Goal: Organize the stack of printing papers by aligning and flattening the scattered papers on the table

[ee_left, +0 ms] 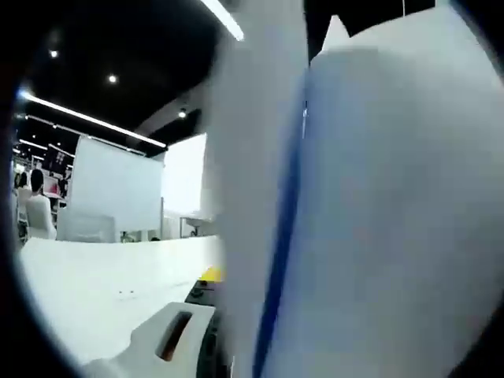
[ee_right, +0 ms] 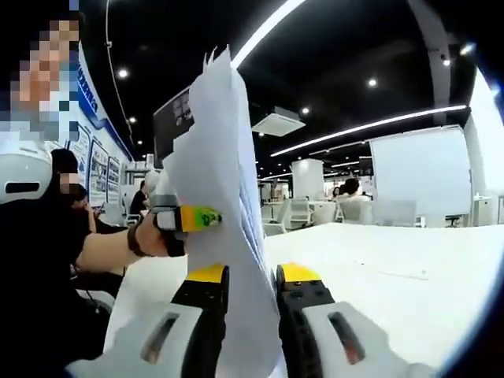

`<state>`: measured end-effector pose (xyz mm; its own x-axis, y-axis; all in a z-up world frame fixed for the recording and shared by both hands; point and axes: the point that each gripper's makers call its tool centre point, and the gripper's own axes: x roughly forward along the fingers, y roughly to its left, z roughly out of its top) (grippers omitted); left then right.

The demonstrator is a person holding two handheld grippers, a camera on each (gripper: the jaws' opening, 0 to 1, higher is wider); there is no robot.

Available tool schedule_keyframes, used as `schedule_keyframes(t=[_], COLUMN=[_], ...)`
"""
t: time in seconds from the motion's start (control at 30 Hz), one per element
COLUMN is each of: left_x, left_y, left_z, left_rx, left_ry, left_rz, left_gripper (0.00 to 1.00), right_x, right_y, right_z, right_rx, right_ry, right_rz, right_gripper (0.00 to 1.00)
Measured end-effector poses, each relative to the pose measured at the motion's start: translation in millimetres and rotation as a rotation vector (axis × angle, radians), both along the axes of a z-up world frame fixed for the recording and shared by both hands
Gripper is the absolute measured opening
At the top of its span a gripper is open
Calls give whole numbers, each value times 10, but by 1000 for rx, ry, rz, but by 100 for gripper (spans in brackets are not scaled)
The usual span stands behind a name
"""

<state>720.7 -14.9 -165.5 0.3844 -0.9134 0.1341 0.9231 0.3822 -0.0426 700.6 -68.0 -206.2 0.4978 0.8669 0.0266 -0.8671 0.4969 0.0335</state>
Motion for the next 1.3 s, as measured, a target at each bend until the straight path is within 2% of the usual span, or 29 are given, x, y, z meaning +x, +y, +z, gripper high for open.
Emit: schedule_keyframes(t=[0.1,0.2,0.33,0.43,0.67,0.83,0.9,1.0,1.13,1.23,1.3], left_x=[-30,-56,-115,-156,-250,-327,-373,-445,-485,-473,-457], left_y=[-7,-15,-23,-8,166,314,377,474,549,597,609], left_z=[-11,0,61,124,479,716,845,1028,1157,1229,1229], left_rx=[-11,-13,-9,-25,-177,-267,-329,-447,-551,-622,-645], left_ry=[25,15,-22,-28,-27,-49,-44,-20,11,28,28], left_rz=[-22,-33,-28,-37,-74,-119,-144,-197,-241,-243,-233], left_gripper=[18,7,6,6,6,6,6,6,6,6,6], right_x=[-2,-12,-22,-20,-3,15,0,-49,-81,-227,-304], right_y=[-2,4,-34,-78,-250,-328,-330,-293,-236,-67,21], right_z=[-16,-21,30,83,192,167,163,138,103,197,317], right_rx=[4,7,35,66,161,211,247,283,292,339,391], right_ry=[8,7,2,2,22,72,95,124,124,97,78], right_rz=[0,0,-6,-16,-46,-61,-53,-23,-10,77,119], right_gripper=[20,21,23,26,35,50,56,64,66,66,65])
